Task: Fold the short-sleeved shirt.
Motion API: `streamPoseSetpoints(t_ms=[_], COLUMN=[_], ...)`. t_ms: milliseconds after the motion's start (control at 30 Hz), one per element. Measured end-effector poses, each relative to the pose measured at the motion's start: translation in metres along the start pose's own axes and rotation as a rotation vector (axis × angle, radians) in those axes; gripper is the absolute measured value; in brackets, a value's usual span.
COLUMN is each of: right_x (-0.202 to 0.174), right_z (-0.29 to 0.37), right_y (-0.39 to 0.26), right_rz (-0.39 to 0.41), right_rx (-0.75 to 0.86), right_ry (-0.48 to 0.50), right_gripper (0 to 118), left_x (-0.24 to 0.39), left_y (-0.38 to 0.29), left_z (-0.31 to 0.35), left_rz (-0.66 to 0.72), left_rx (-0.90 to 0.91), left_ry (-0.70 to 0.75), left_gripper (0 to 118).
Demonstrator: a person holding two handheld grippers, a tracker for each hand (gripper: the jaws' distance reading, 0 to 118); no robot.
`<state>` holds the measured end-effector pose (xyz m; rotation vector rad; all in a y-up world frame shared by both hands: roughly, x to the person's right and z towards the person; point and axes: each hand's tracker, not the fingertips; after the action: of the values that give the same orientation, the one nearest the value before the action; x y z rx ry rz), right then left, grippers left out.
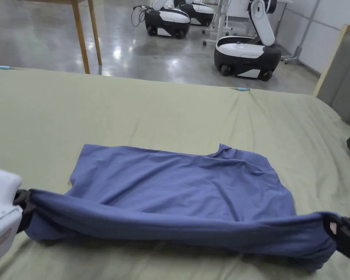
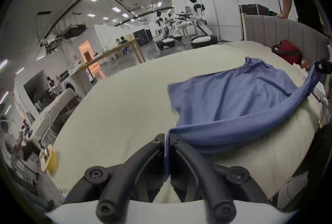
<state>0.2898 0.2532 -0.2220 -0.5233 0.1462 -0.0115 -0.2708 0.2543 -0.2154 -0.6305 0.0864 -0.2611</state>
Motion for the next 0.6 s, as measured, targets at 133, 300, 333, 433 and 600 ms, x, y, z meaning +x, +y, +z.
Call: streamPoseSetpoints(t_ms=[133,300,333,433,600], right_x=[-0.001,0.013,0.013,0.019,0.009], right_z=[-0.065,-0.144,-0.153,-0.155,-0.086], right_y=[0.023,0.018,0.018,0.014,0.006], right_rz=[0.076,0.072,0.066,0.054,0.143], right_rx=[-0.074,-0.205,-0.213,-0.216,-0.066], right_ry=[-0.069,-0.089,-0.088,-0.068,-0.052], right_gripper=[3,3,3,9,112], left_x=[0.001,0.015,0.017,0.019,0.013], left_y=[0.033,0.036,0.035,0.029,0.012], left_z=[-0.076,-0.144,-0.151,-0.142,-0.061], left_rz=[-0.031,-0.048,-0.045,-0.033,0.010], left_rx=[-0.107,-0.240,-0.229,-0.205,-0.002], left_ry=[-0.021,-0.051,-0.047,-0.031,-0.024], left_gripper=[1,2,2,12,111])
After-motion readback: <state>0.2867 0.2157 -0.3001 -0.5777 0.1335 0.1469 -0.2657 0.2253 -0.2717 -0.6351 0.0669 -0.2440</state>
